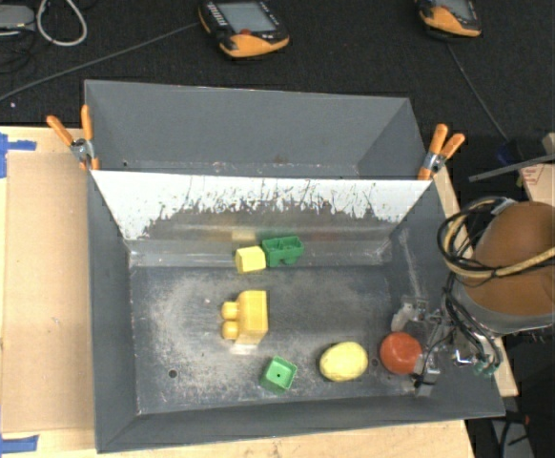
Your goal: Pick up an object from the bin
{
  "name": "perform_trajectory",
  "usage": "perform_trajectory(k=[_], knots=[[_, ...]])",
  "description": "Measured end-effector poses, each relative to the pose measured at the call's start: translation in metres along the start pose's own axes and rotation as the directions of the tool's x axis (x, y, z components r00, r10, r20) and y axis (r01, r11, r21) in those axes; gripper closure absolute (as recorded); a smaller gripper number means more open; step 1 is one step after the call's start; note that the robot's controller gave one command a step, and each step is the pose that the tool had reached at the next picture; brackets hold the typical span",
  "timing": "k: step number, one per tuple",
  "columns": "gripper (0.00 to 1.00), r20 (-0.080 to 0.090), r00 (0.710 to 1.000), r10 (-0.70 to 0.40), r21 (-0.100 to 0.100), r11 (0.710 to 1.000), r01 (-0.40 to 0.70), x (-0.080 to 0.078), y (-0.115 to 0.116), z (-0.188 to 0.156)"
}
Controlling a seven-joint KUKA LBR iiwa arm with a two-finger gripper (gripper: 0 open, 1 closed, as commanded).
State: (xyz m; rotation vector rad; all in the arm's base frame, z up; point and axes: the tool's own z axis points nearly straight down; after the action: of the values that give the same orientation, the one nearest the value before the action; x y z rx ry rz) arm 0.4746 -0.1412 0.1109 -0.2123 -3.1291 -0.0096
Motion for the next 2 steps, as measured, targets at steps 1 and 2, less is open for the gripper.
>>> perform_trajectory(k=[1,2], knots=[[0.0,-0.001,0.999,0.043,0.0,0.999,-0.043,-0.061,0.007,-0.009],[0.0,-0.003,0.998,0.067,-0.001,0.998,-0.067,-0.046,0.01,0.014]])
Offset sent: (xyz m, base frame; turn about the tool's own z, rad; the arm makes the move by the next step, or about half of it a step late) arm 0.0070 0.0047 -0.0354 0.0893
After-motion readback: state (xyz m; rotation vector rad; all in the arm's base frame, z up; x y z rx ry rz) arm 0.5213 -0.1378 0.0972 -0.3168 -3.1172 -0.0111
